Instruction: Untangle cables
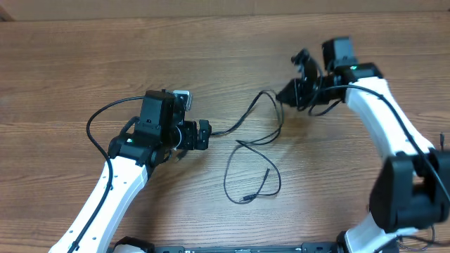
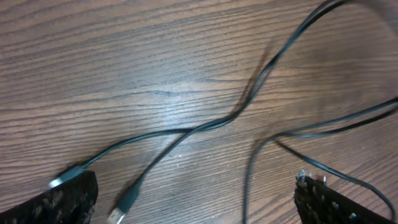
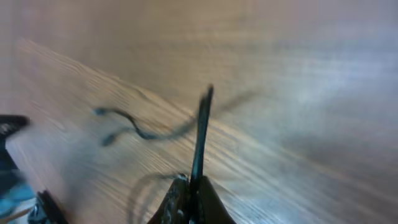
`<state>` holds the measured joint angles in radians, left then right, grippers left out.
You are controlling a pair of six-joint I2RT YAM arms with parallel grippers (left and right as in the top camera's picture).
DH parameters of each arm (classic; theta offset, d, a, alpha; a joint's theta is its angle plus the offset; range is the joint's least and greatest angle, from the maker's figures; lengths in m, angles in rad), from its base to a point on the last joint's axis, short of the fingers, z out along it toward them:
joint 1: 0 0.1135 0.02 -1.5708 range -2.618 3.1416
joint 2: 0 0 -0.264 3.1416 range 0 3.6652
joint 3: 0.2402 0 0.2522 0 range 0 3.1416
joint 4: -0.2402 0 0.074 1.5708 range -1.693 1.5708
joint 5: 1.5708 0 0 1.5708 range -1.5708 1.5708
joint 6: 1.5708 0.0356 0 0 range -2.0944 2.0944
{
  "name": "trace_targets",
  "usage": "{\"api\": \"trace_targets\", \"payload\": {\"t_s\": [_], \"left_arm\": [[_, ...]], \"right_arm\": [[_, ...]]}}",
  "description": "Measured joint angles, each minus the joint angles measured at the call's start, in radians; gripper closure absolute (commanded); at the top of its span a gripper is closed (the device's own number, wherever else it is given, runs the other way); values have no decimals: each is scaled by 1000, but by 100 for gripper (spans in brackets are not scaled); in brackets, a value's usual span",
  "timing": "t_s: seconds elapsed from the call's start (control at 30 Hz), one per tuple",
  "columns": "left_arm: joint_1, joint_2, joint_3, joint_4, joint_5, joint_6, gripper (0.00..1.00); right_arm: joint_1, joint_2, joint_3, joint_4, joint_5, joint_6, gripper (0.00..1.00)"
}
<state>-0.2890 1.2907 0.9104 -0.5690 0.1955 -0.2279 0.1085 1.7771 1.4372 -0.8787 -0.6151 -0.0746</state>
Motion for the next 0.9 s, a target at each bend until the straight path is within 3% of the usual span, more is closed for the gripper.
{"api": "trace_targets", "payload": {"t_s": [0.4,0.5,0.53,0.57,0.7,0.8,0.9], "left_arm": [[0,0,0,0,0,0,0],[0,0,0,0,0,0,0],[0,0,0,0,0,0,0],[0,0,0,0,0,0,1],[0,0,0,0,0,0,1],[0,0,0,0,0,0,0],[0,0,0,0,0,0,0]], "right_arm": [[0,-356,257,-13,5,0,96],[0,-418,285,-20,45,-1,92],[0,-425,285,-28,57,-1,88],[0,-431,287,-57,87,2,59],[0,-399,287,-124,171,-5,12],[0,-338,288,-156,237,-2,2],[0,-255,288,-168,270,-3,1]]}}
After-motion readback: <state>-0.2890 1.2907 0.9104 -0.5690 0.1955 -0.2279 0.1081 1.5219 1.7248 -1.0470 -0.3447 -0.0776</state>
